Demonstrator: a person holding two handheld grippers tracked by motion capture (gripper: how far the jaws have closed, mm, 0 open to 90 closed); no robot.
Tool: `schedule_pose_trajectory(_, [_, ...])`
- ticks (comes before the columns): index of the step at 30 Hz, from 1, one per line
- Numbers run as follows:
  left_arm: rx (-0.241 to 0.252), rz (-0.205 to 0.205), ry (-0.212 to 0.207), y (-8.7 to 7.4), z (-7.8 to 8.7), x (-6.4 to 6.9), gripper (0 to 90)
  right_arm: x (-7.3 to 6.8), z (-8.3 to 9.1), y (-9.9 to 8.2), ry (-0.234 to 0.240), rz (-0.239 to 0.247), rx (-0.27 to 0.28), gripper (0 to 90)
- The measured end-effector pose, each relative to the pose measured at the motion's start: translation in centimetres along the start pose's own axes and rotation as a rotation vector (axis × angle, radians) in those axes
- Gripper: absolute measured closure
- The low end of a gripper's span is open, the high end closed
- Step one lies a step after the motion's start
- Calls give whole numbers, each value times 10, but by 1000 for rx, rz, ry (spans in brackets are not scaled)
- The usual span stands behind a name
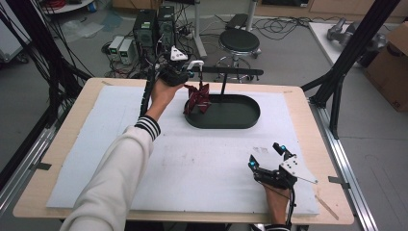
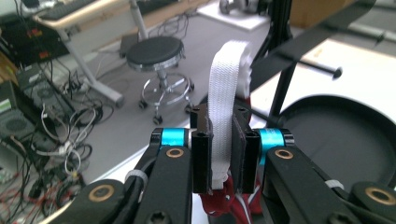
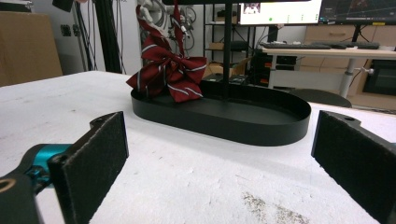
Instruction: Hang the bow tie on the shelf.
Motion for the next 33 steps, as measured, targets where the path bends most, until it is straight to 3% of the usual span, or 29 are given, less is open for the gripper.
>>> schedule_pose_trajectory(7, [-64, 33, 17, -21, -2, -6, 790, 0, 0, 0, 1, -1, 0, 28])
schedule_pose_trajectory(8, [-67, 39, 19, -23, -2, -7, 727, 0, 0, 0, 0, -3, -2, 28])
schedule_pose_trajectory(9, [-71, 45, 16, -24, -2, -8, 727, 0, 0, 0, 0, -3, -2, 28])
schedule_pose_trajectory(10, [-75, 55, 16, -26, -2, -9, 628, 0, 0, 0, 2, -7, -1, 28])
schedule_pose_trajectory(11, [-78, 60, 10, -28, -1, -10, 628, 0, 0, 0, 2, -7, -1, 28])
schedule_pose_trajectory(14, [-71, 62, 10, -34, 4, -13, 452, 1, 1, 0, 3, -21, 2, 28])
schedule_pose_trajectory(16, [-28, 69, -23, -37, 11, -16, 241, 2, 1, 0, -1, -22, 4, 28])
schedule_pose_trajectory(17, [14, 67, -36, -40, 16, -18, 212, 2, 1, 0, -1, -22, 4, 28])
schedule_pose_trajectory(18, [35, 71, -46, -42, 21, -19, 130, 2, 0, 0, 0, -21, 5, 28])
schedule_pose_trajectory(27, [252, 122, -155, -76, 75, -29, 94, 1, 1, 0, 0, -18, 1, 28])
schedule_pose_trajectory(33, [328, 128, -203, -118, 129, -20, 93, 2, 1, 0, -3, -22, 3, 27])
Point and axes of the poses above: each handheld gripper's, and its own axes: z roughly backward along the jaws, y roughly out of its top, x roughly to its right, the point moved 4 cm from there along -z, roughly forward along the jaws, and after that the axes turned 4 degrees about x, right-handed, at the moved point
